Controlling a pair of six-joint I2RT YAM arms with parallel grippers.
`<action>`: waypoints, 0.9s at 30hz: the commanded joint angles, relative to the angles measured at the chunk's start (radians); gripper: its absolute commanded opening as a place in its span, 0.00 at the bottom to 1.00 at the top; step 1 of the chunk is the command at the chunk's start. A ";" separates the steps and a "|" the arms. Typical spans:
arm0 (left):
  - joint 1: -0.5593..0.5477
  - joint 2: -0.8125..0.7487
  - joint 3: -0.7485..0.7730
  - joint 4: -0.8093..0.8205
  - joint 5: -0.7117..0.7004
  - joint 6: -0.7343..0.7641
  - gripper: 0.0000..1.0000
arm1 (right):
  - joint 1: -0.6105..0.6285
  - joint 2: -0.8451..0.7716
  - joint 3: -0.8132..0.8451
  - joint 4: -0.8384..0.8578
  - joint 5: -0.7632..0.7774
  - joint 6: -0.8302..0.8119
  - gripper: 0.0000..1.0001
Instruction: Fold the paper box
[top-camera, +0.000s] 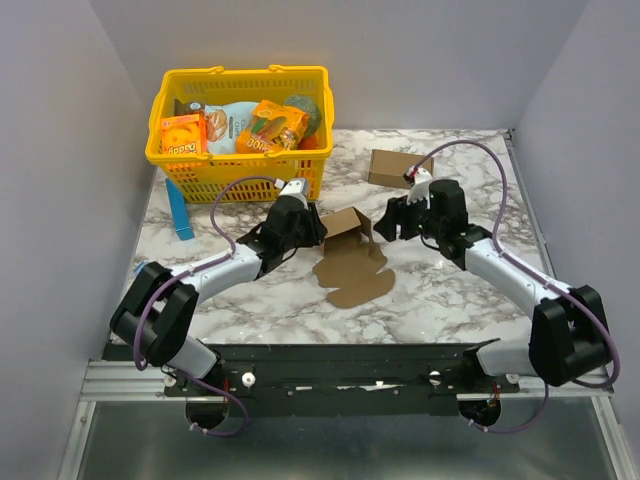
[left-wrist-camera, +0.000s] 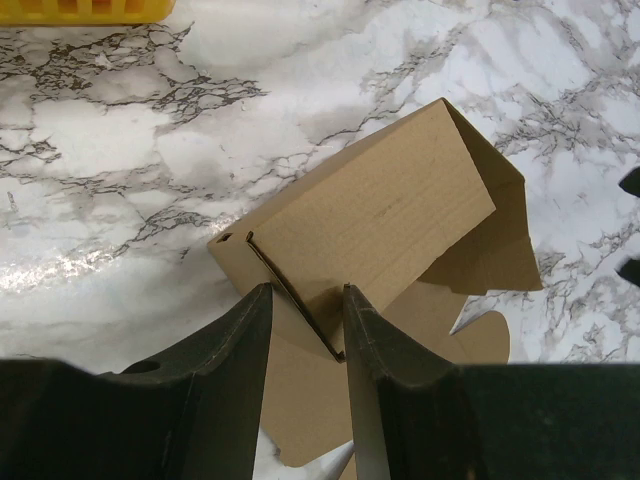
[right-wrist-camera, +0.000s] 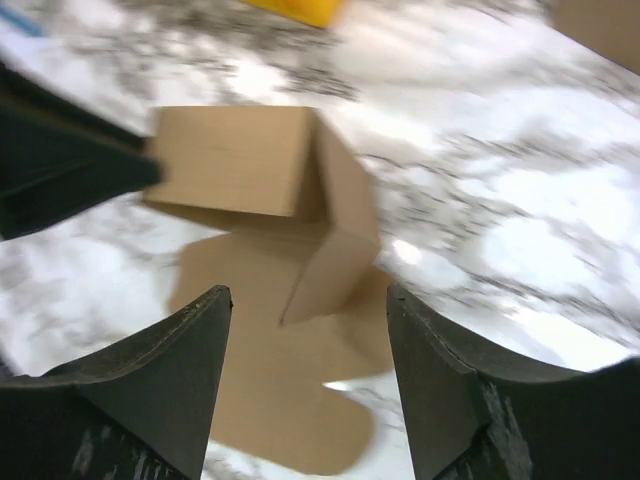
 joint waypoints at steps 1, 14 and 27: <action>0.011 -0.005 -0.015 -0.089 -0.006 0.040 0.43 | -0.014 0.107 0.040 -0.117 0.284 -0.065 0.70; 0.013 0.003 -0.022 -0.080 0.005 0.041 0.43 | -0.003 0.296 0.207 -0.168 0.007 -0.354 0.69; 0.013 0.015 -0.003 -0.094 0.014 0.057 0.43 | 0.054 0.400 0.337 -0.257 -0.056 -0.472 0.70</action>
